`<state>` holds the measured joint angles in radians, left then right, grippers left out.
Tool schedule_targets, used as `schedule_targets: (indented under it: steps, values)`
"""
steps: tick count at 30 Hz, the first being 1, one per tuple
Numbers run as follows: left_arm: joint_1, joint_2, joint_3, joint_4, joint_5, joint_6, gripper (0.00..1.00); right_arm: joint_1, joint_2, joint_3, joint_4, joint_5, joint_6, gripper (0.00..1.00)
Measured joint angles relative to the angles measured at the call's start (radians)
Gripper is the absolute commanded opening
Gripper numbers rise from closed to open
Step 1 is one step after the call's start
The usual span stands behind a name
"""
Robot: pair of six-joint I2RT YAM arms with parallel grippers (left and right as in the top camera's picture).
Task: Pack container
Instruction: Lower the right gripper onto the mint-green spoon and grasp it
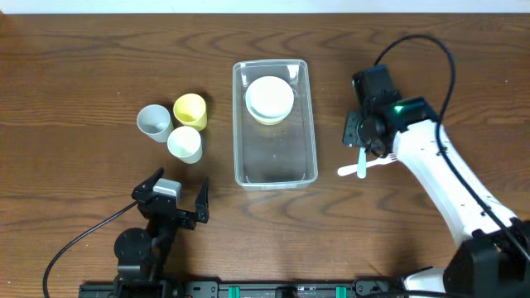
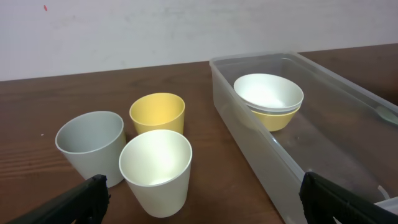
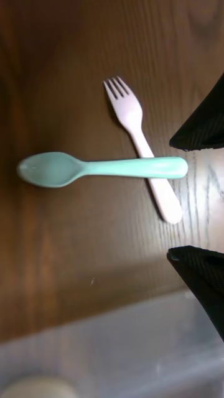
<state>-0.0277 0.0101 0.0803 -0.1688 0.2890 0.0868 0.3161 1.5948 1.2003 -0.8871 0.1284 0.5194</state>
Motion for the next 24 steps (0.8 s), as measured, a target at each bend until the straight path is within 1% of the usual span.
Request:
schedule_targets:
  steps: [9,14,17,24]
  values:
    - [0.000,0.000,0.000,0.000,0.000,0.000,0.98,-0.013,0.002,-0.214,0.290,0.026,0.004,0.45]
    - [0.000,0.000,0.000,0.000,0.000,0.000,0.98,-0.027,0.002,-0.332,0.422,0.049,0.003,0.44]
    - [0.000,0.000,0.000,0.000,0.000,0.000,0.98,-0.029,0.002,-0.379,0.485,0.058,-0.001,0.43]
    - [0.000,0.000,0.000,0.000,0.000,0.000,0.98,-0.032,0.002,-0.423,0.545,0.085,-0.008,0.40]
